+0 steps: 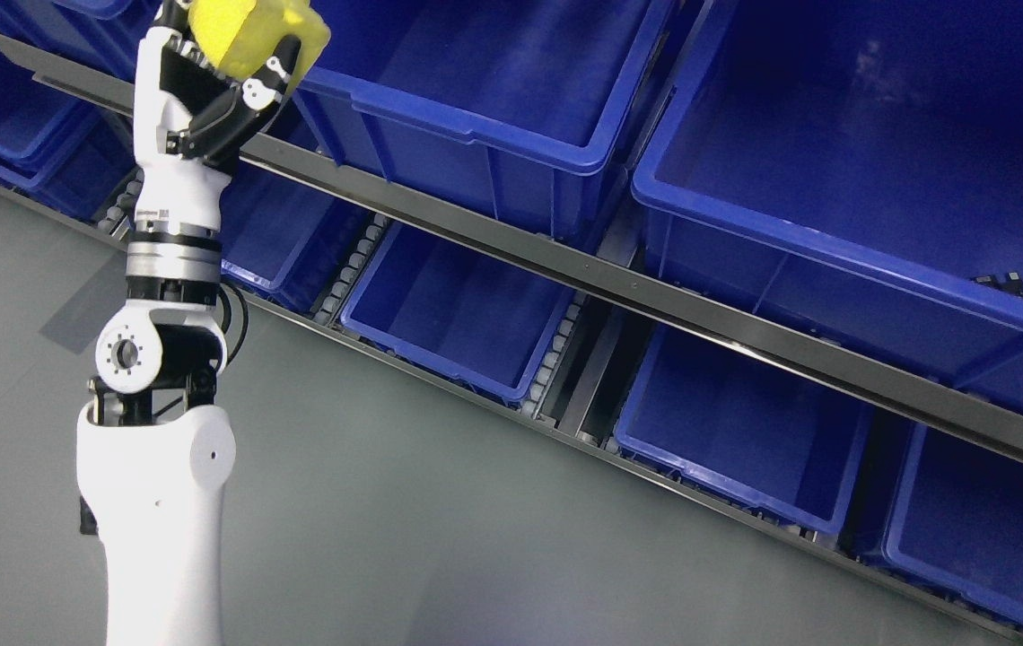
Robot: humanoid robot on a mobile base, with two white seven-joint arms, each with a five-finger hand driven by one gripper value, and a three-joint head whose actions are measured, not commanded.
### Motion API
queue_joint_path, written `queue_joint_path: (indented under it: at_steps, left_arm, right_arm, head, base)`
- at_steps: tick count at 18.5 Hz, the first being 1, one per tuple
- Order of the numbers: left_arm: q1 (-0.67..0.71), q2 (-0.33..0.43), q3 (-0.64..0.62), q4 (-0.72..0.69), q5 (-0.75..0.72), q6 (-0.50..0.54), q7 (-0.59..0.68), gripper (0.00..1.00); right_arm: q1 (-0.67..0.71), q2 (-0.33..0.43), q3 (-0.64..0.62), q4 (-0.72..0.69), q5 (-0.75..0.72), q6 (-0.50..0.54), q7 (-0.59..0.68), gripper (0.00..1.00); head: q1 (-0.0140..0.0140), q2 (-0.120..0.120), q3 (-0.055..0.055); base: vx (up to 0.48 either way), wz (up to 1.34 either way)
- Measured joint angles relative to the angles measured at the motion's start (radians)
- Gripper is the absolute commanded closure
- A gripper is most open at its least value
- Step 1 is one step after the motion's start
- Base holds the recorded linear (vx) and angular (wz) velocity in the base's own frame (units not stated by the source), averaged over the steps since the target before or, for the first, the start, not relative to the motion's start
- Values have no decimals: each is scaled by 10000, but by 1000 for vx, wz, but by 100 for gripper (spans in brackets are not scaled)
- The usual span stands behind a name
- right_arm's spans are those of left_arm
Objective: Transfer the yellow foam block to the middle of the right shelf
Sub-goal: 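Extend the left hand over a middle-row blue bin, then open the left hand to drop the cube into the bin, withdraw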
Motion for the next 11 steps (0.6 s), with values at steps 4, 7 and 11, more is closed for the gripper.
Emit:
queue_joint_path:
  at_steps: [4,7,11]
  left_arm:
    - [-1533,0,-501,370,0,1231,53,55]
    - [-2422,0,-941,887,12,2013,136,52]
    - [-3343,1,-1535,1800,30,2488,173,41]
  right_arm:
    - [-2,0,0,0,0,0,0,0]
    - [-2,0,0,0,0,0,0,0]
    - [-2,0,0,0,0,0,0,0]
  head:
    - [0,0,0]
    - [0,1,0]
    - [0,1,0]
  base:
    - [163,-127]
    - [155,-118]
    - [103,-125]
